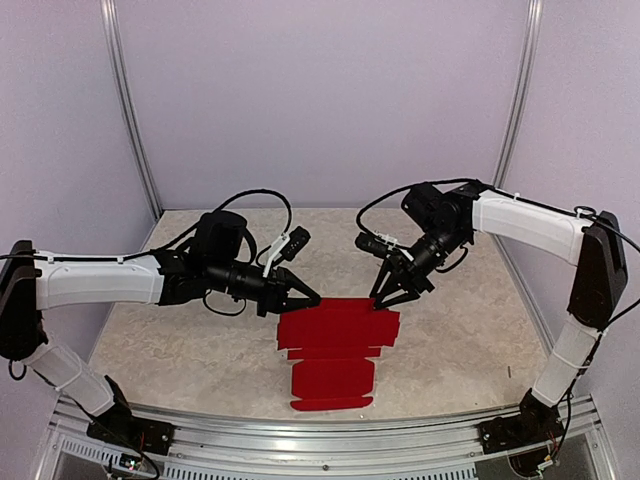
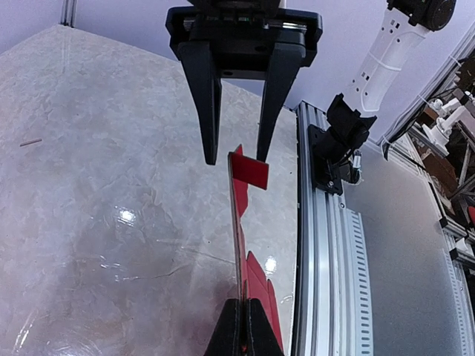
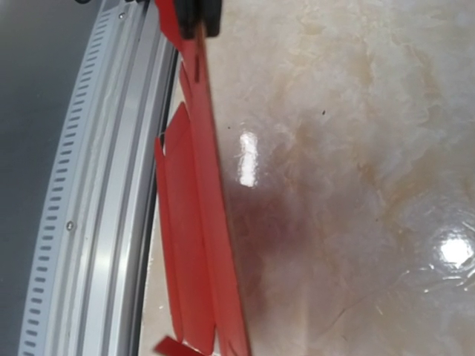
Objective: Fold the paper box
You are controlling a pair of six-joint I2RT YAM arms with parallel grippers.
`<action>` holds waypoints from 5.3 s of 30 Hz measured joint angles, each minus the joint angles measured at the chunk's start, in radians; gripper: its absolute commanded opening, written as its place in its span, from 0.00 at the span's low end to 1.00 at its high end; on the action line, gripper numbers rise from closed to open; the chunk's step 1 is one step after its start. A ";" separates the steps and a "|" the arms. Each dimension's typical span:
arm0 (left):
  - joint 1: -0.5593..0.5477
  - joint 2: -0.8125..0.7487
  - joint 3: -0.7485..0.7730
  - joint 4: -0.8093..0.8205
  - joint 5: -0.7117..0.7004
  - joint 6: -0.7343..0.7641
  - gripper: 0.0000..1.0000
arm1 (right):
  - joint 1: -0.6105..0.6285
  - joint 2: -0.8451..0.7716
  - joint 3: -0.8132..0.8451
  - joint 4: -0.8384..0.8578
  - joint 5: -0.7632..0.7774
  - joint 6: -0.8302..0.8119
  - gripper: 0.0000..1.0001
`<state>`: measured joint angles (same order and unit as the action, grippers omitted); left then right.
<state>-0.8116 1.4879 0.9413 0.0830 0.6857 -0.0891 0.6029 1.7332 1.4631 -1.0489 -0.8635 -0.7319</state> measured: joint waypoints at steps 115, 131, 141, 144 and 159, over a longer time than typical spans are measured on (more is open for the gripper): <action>-0.111 -0.341 -0.724 0.575 -0.566 -0.391 0.46 | 0.122 0.056 0.193 -0.053 0.149 0.103 0.00; -0.045 0.045 -0.608 0.931 -0.278 -0.543 0.46 | 0.121 0.056 0.209 -0.052 0.134 0.109 0.00; -0.054 0.148 -0.583 1.072 -0.149 -0.574 0.49 | 0.098 0.056 0.209 -0.043 0.134 0.128 0.00; -0.053 0.159 -0.584 1.102 -0.136 -0.591 0.49 | 0.088 0.056 0.209 -0.042 0.134 0.129 0.00; -0.030 0.167 -0.621 1.223 -0.081 -0.655 0.49 | 0.080 0.056 0.209 -0.021 0.138 0.138 0.00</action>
<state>-0.8413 1.6547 0.3206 1.3056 0.6048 -0.7441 0.6830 1.7897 1.6726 -1.0702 -0.7250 -0.5941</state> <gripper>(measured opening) 0.491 0.009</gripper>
